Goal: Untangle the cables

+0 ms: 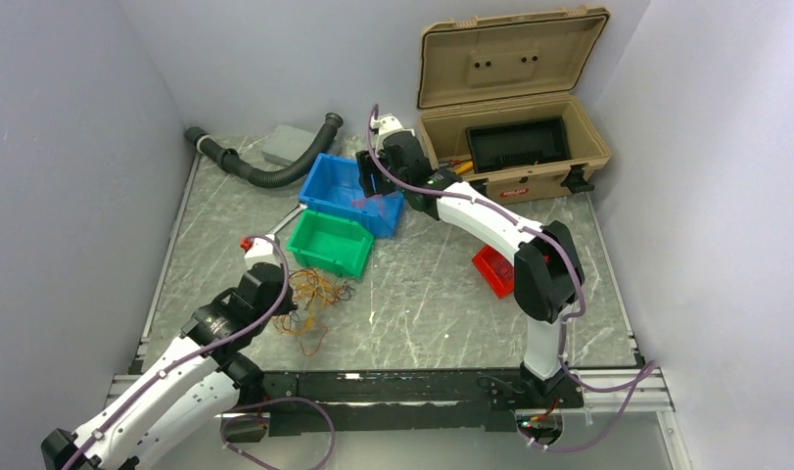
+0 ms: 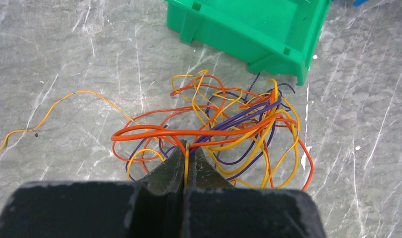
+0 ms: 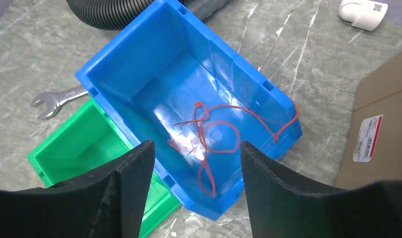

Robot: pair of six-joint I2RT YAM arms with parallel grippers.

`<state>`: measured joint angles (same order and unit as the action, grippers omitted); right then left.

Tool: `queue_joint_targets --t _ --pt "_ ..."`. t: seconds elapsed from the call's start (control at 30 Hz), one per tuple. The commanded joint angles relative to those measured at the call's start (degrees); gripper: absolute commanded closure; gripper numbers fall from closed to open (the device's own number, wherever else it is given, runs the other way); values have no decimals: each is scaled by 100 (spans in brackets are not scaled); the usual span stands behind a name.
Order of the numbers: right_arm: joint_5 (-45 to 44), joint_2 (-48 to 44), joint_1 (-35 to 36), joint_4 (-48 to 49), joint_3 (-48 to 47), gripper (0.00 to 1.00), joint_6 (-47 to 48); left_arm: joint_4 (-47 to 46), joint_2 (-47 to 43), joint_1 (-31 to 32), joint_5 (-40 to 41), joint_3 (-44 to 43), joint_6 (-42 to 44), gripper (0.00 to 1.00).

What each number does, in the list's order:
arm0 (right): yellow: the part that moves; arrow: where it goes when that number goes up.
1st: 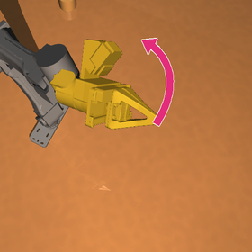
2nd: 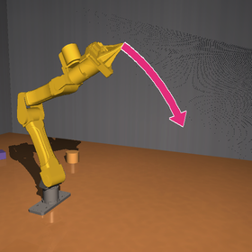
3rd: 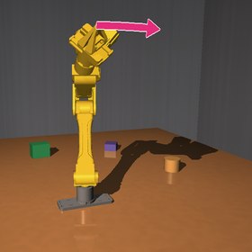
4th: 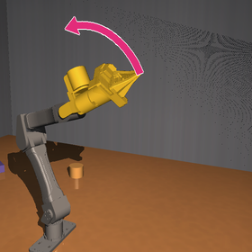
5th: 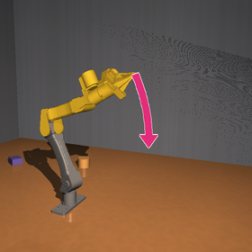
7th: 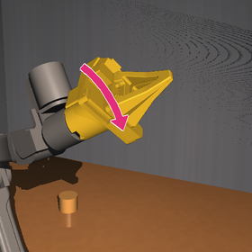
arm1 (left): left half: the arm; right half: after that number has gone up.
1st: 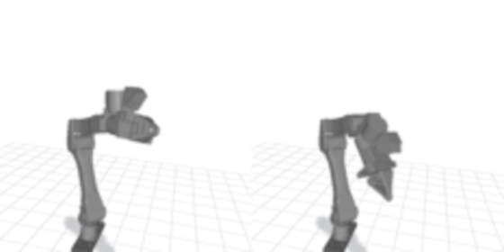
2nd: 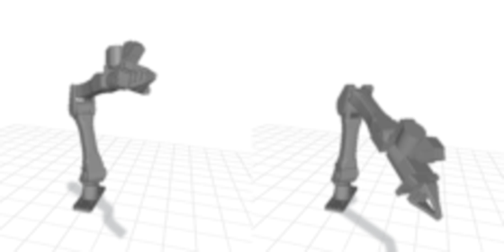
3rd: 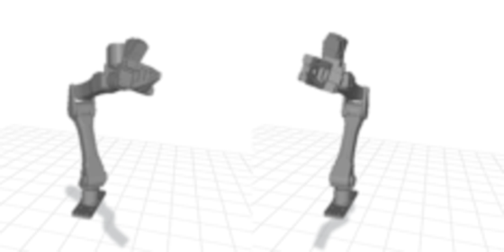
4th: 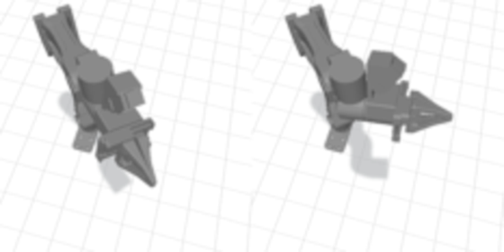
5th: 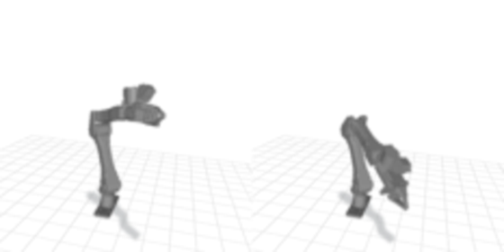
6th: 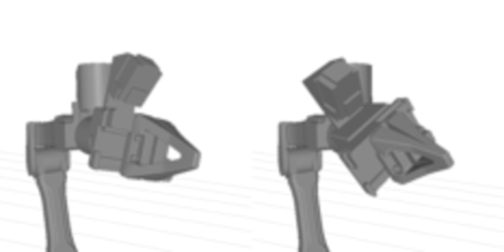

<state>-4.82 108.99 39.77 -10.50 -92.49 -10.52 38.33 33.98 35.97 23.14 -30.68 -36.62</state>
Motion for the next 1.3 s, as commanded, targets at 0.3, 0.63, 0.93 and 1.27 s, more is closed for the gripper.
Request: queue_joint_targets --t 0.3,0.63,0.93,1.27 --pt "44 -904 -38 321 429 20 -2 -246 168 -21 -112 -138 140 100" --pt "793 -2071 -36 669 1759 7 -176 -897 56 -11 -1386 -70 849 100" --pt "2207 -3707 -10 1677 4437 6 -674 -1877 332 -2 -3145 -113 1216 100" --pt "3448 -4587 677 3474 6437 7 -1015 -2568 410 19 -4076 51 1009 100"
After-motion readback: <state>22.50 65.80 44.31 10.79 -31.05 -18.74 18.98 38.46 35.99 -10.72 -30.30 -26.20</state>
